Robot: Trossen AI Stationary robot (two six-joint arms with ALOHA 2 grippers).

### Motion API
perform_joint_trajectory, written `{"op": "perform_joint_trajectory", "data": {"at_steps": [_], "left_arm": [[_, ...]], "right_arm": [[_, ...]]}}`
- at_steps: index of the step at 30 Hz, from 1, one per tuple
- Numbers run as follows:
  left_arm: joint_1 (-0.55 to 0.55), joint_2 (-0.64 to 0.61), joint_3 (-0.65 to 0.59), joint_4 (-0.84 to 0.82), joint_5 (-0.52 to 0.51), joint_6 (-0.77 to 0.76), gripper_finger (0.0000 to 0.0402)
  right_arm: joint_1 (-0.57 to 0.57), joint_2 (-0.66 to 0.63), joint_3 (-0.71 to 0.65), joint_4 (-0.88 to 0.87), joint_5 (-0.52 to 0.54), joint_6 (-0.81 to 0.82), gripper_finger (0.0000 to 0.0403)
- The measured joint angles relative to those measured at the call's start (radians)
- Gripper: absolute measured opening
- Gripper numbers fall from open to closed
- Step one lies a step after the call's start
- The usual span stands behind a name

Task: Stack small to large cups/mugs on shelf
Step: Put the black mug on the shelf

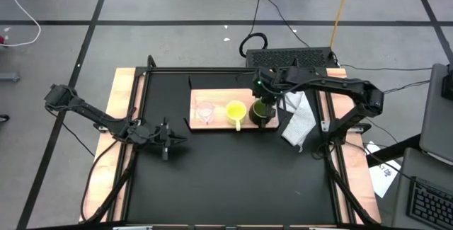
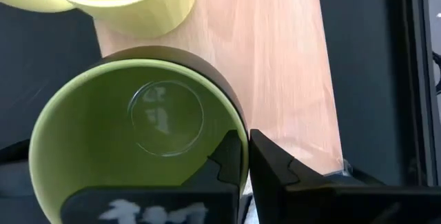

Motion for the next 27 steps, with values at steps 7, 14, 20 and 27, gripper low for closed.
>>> {"op": "perform_joint_trajectory", "data": {"at_steps": [7,14,20,27], "left_arm": [[0.0,0.0,0.0,0.004,0.0,0.0,0.0033],[0.0,0.0,0.0,0.003,0.0,0.001,0.0033],[0.0,0.0,0.0,0.003,0.0,0.001,0.0033],[0.0,0.0,0.0,0.001,0.0,0.001,0.0033]], "right_arm": [[-0.001,0.032,0.006,0.013,-0.005,-0.015,0.0004],[-0.014,0.034,0.005,0.021,-0.011,-0.027,0.0004],[-0.012,0.035,0.003,0.036,-0.01,-0.018,0.0004],[-0.012,0.036,0.002,0.048,-0.01,0.005,0.0004]]}}
